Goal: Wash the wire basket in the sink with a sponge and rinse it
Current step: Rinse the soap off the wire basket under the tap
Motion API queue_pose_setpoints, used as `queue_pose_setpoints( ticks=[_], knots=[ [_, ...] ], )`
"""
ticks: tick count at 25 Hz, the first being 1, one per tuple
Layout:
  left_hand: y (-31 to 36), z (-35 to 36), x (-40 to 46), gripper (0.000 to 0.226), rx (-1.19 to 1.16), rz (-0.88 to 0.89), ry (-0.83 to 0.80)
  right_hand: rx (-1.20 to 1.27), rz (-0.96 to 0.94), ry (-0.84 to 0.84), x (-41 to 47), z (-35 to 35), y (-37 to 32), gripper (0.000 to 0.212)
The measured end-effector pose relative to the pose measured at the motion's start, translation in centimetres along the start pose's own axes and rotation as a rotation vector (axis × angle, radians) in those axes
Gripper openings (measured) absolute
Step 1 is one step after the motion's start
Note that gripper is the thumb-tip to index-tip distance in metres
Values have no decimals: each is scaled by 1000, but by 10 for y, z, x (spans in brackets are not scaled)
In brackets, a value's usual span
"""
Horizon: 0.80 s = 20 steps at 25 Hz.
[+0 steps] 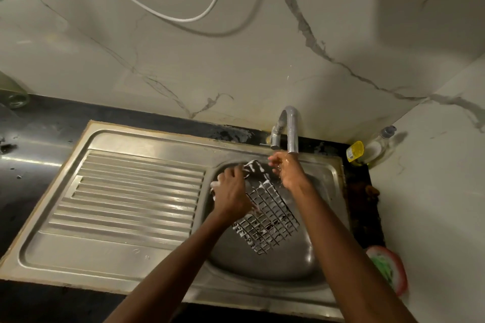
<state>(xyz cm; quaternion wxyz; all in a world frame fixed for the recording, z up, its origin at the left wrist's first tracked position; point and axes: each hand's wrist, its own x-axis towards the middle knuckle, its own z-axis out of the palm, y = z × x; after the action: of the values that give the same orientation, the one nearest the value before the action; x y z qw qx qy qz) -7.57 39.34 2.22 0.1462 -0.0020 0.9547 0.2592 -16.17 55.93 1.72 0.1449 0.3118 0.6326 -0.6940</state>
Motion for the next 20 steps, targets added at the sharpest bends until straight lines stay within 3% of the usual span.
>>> queue_pose_setpoints(
  ticks=[2, 5, 7, 9, 12, 14, 17, 20],
  knots=[
    [13, -8, 11, 122, 189, 218, -62, -197, -121, -232, -8, -20, 1, 18],
    [31, -17, 32, 118, 409, 523, -126, -310, -135, -405, -27, -49, -14, 12],
    [38, -24, 47, 122, 489, 658, -146, -270, -164, -456, -30, -69, -18, 18],
    [47, -33, 60, 121, 538, 737, -143, -165, -213, -395, -29, -79, -15, 15],
    [62, -46, 83, 113, 457, 697, -311, -136, -241, -221, -27, -81, -7, 13],
    [63, -52, 97, 80, 213, 627, -490, -148, -246, -144, -27, -81, 4, 11],
    [64, -46, 98, 32, -13, 539, -348, -126, -256, -130, -32, -85, 17, 11],
    [77, -24, 100, 27, -33, 460, -149, -112, -305, -111, -40, -95, 15, 19]
  ],
)
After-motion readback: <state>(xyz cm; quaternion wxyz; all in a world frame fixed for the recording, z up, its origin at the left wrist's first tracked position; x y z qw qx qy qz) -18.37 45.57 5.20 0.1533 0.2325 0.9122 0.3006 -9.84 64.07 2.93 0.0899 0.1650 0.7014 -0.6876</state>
